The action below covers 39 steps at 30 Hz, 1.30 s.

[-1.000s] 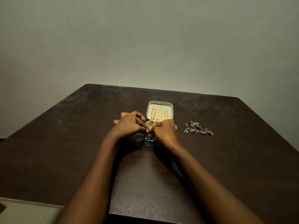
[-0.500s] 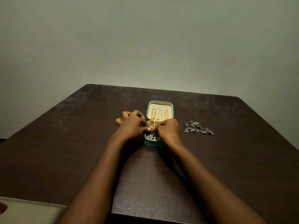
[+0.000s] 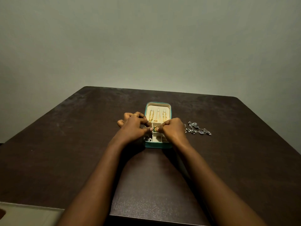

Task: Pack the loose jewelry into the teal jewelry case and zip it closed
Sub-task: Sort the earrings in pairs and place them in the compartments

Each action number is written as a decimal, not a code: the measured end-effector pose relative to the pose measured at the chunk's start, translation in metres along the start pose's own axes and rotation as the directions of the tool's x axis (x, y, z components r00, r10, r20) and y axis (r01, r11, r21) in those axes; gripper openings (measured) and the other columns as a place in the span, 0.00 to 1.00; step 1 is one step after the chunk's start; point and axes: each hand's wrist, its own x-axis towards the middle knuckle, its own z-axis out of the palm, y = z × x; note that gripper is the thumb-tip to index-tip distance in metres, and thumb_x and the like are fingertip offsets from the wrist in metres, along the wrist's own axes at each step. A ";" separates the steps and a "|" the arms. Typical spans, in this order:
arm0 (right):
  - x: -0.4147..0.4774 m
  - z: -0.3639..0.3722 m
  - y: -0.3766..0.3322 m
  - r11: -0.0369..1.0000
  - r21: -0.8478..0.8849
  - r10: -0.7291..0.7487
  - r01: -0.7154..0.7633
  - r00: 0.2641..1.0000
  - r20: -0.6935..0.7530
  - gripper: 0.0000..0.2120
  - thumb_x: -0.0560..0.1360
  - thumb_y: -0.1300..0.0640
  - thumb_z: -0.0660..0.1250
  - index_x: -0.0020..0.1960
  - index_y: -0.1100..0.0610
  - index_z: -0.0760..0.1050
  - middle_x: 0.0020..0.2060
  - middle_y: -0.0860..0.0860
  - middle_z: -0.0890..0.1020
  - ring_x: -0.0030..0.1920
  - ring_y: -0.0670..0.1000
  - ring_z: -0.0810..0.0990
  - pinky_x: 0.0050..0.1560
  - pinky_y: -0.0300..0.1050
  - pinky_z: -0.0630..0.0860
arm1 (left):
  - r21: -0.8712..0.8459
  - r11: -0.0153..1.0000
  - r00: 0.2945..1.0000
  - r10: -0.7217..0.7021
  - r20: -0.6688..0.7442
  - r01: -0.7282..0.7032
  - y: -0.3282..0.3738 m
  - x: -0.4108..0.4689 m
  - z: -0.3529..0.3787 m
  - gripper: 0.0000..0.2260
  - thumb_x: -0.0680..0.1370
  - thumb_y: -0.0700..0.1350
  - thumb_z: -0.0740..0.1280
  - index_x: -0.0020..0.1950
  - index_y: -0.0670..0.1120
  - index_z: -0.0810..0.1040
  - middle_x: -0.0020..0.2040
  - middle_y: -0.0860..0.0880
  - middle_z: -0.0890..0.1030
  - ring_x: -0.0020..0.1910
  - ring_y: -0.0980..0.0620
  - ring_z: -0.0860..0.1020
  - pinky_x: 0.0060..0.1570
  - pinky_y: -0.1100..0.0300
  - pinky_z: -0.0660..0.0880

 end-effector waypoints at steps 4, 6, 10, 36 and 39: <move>0.000 -0.001 0.002 0.997 -0.074 -0.040 0.035 0.997 -0.066 0.07 0.71 0.66 0.66 0.46 0.64 0.83 0.47 0.58 0.84 0.41 0.50 0.79 0.34 0.37 0.72 | -0.036 0.999 1.000 0.028 0.003 -0.028 0.009 -0.002 0.007 0.09 0.73 0.53 0.70 0.50 0.52 0.82 0.53 0.57 0.69 0.64 0.51 0.60 0.64 0.49 0.62; 0.000 -0.003 0.003 0.992 -0.116 -0.069 0.057 0.992 -0.102 0.08 0.70 0.65 0.67 0.46 0.64 0.83 0.47 0.59 0.84 0.46 0.54 0.81 0.41 0.42 0.74 | -0.068 0.996 0.999 0.050 0.004 -0.050 0.011 -0.001 0.010 0.09 0.73 0.54 0.70 0.50 0.52 0.83 0.52 0.58 0.69 0.65 0.50 0.62 0.65 0.45 0.64; 0.005 -0.011 0.007 0.994 -0.101 -0.062 0.051 0.993 -0.105 0.09 0.69 0.65 0.67 0.47 0.66 0.83 0.47 0.60 0.84 0.45 0.55 0.81 0.38 0.41 0.74 | -0.057 0.996 0.998 0.063 -0.009 -0.063 0.019 0.003 0.017 0.10 0.74 0.52 0.69 0.52 0.52 0.83 0.53 0.59 0.69 0.66 0.49 0.61 0.65 0.43 0.63; 0.057 -0.110 0.111 0.992 -0.096 -0.092 0.084 0.992 -0.086 0.08 0.65 0.62 0.76 0.44 0.58 0.83 0.49 0.52 0.72 0.50 0.49 0.73 0.49 0.40 0.68 | 0.549 0.822 0.979 0.050 0.198 -0.152 0.118 0.064 0.055 0.14 0.78 0.44 0.63 0.63 0.50 0.76 0.63 0.44 0.76 0.66 0.42 0.67 0.63 0.42 0.58; 0.061 -0.110 0.113 0.987 -0.118 -0.118 0.109 0.990 -0.073 0.08 0.66 0.62 0.75 0.44 0.59 0.83 0.50 0.53 0.71 0.51 0.48 0.71 0.48 0.37 0.65 | 0.564 0.810 0.976 0.045 0.211 -0.159 0.117 0.066 0.061 0.14 0.78 0.46 0.63 0.64 0.49 0.76 0.63 0.43 0.76 0.66 0.41 0.67 0.63 0.42 0.57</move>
